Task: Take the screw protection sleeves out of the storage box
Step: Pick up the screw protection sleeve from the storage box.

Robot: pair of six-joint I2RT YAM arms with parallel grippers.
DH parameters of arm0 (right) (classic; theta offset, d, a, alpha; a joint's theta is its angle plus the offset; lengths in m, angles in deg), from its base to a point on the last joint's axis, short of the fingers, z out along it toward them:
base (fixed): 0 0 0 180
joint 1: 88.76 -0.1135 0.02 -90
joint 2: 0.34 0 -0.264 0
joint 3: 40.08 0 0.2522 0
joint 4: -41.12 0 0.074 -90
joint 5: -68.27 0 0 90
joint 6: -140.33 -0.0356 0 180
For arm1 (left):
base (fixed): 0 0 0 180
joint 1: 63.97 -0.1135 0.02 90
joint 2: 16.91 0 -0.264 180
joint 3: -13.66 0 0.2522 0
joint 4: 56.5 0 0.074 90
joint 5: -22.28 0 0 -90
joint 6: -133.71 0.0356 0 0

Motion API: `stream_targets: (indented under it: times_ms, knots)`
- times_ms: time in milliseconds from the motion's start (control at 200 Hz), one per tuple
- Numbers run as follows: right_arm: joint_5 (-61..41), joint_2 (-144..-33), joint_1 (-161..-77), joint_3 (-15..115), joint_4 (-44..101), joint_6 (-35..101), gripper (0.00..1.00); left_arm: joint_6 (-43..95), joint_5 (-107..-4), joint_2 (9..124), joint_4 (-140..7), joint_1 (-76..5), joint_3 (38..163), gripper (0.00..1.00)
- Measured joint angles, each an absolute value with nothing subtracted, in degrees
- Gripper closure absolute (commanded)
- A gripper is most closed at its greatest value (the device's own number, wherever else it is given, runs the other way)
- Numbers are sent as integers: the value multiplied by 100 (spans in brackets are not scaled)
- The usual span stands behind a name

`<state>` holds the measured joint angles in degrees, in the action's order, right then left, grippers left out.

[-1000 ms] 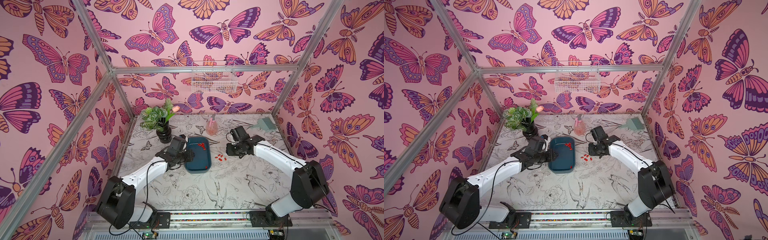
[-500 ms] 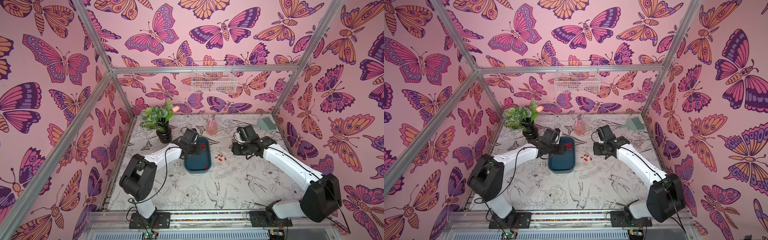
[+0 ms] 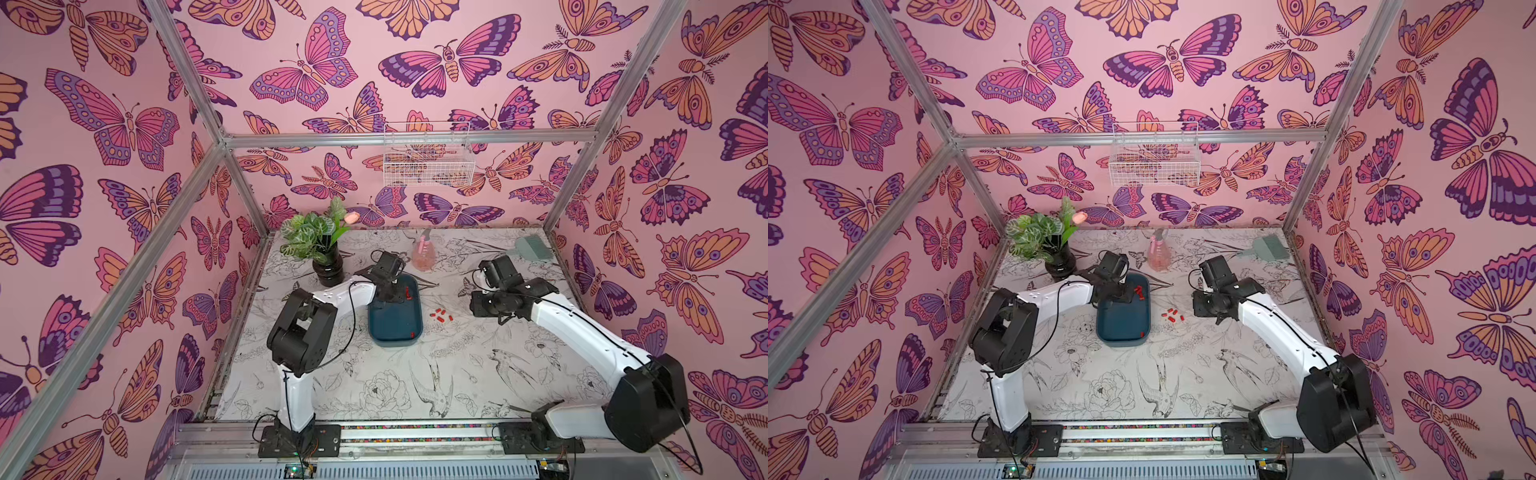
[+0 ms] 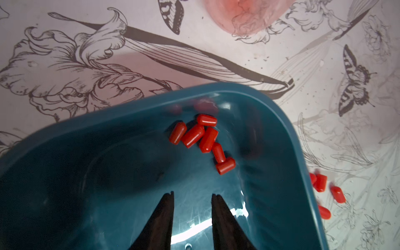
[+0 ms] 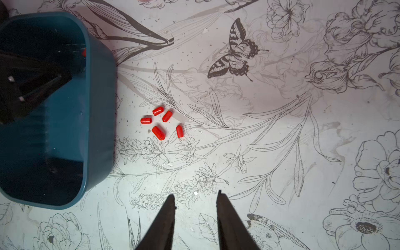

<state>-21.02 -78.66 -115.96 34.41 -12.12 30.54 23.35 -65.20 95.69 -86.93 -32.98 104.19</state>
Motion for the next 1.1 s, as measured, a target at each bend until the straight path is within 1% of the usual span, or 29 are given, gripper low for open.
stream_targets:
  times_ms: [100,566,1097]
  knots:
    - [-2067,-7851,-11583,3353,-1210,3070,64,2335,-6518,9752,-8704,-3342,10524,72]
    - [-1866,-7851,-11548,3251,-1118,3072,65,2335,-6518,10176,-8728,-3545,10937,72]
    - [-1818,-7851,-11541,3146,-1110,3085,65,2330,-6518,10447,-8743,-3556,11188,71]
